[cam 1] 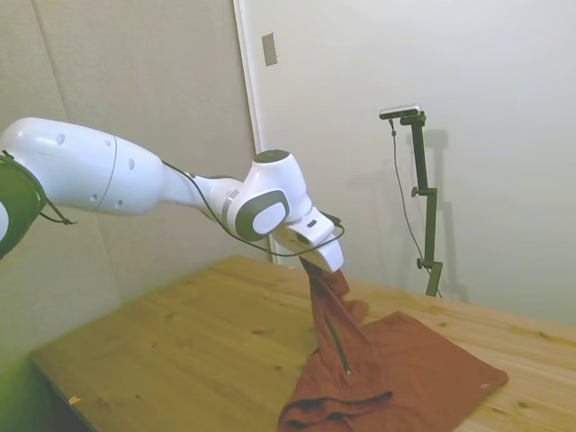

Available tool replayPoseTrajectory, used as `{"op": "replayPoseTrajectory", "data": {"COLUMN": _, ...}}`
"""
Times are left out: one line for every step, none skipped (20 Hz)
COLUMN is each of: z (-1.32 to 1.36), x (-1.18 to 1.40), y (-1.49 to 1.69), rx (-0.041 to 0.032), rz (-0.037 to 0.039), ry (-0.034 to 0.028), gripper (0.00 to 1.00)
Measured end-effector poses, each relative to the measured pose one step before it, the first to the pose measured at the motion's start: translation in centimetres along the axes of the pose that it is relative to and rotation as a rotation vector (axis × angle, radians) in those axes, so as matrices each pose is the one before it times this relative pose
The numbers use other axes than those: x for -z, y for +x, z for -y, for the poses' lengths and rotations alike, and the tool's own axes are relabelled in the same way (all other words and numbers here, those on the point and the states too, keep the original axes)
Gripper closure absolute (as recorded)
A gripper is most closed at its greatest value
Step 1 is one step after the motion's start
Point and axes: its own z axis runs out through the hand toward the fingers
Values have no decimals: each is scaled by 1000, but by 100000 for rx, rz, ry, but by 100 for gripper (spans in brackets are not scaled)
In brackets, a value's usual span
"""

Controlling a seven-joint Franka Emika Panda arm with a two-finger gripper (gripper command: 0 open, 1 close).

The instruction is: Unfold the shorts

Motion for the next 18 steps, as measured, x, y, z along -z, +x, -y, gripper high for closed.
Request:
{"op": "replayPoseTrajectory", "data": {"z": 835, "x": -518, "y": -1236, "rx": 1175, "rz": -446, "ry": -1287, "gripper": 100}}
{"op": "replayPoseTrajectory", "data": {"z": 734, "x": -635, "y": -1160, "rx": 762, "rz": -318, "ry": -1420, "gripper": 100}}
{"op": "replayPoseTrajectory", "data": {"z": 487, "x": -618, "y": -739, "rx": 363, "rz": -291, "ry": -1218, "gripper": 0}}
{"op": "replayPoseTrajectory", "data": {"z": 426, "x": -613, "y": -538, "rx": 267, "rz": -229, "ry": -1001, "gripper": 0}}
{"op": "replayPoseTrajectory", "data": {"z": 332, "x": -620, "y": -331, "rx": -37, "rz": -117, "ry": -845, "gripper": 0}}
{"op": "replayPoseTrajectory", "data": {"z": 224, "x": -559, "y": -160, "rx": -234, "rz": 287, "ry": -541, "gripper": 0}}
{"op": "replayPoseTrajectory", "data": {"z": 213, "x": -409, "y": -11, "rx": -14, "rz": 247, "ry": -437, "gripper": 0}}
{"op": "replayPoseTrajectory", "data": {"z": 186, "x": -285, "y": -31, "rx": 127, "rz": 221, "ry": -349, "gripper": 0}}
{"op": "replayPoseTrajectory", "data": {"z": 229, "x": -92, "y": -17, "rx": 157, "rz": 113, "ry": -107, "gripper": 0}}
{"op": "replayPoseTrajectory", "data": {"z": 241, "x": 70, "y": -93, "rx": 134, "rz": 401, "ry": -358, "gripper": 0}}
{"op": "replayPoseTrajectory", "data": {"z": 279, "x": 246, "y": -125, "rx": 96, "rz": 488, "ry": -369, "gripper": 0}}
{"op": "replayPoseTrajectory", "data": {"z": 319, "x": 387, "y": -76, "rx": 193, "rz": 527, "ry": -358, "gripper": 0}}
{"op": "replayPoseTrajectory", "data": {"z": 334, "x": 464, "y": -93, "rx": 227, "rz": 594, "ry": -381, "gripper": 0}}
{"op": "replayPoseTrajectory", "data": {"z": 337, "x": 537, "y": -18, "rx": 148, "rz": 516, "ry": -400, "gripper": 0}}
{"op": "replayPoseTrajectory", "data": {"z": 332, "x": 596, "y": 12, "rx": 157, "rz": 326, "ry": -173, "gripper": 0}}
{"op": "replayPoseTrajectory", "data": {"z": 224, "x": 488, "y": -19, "rx": 183, "rz": 341, "ry": -239, "gripper": 0}}
{"op": "replayPoseTrajectory", "data": {"z": 115, "x": 488, "y": -3, "rx": 86, "rz": 202, "ry": -85, "gripper": 0}}
{"op": "replayPoseTrajectory", "data": {"z": -8, "x": 525, "y": -11, "rx": 22, "rz": 305, "ry": -291, "gripper": 0}}
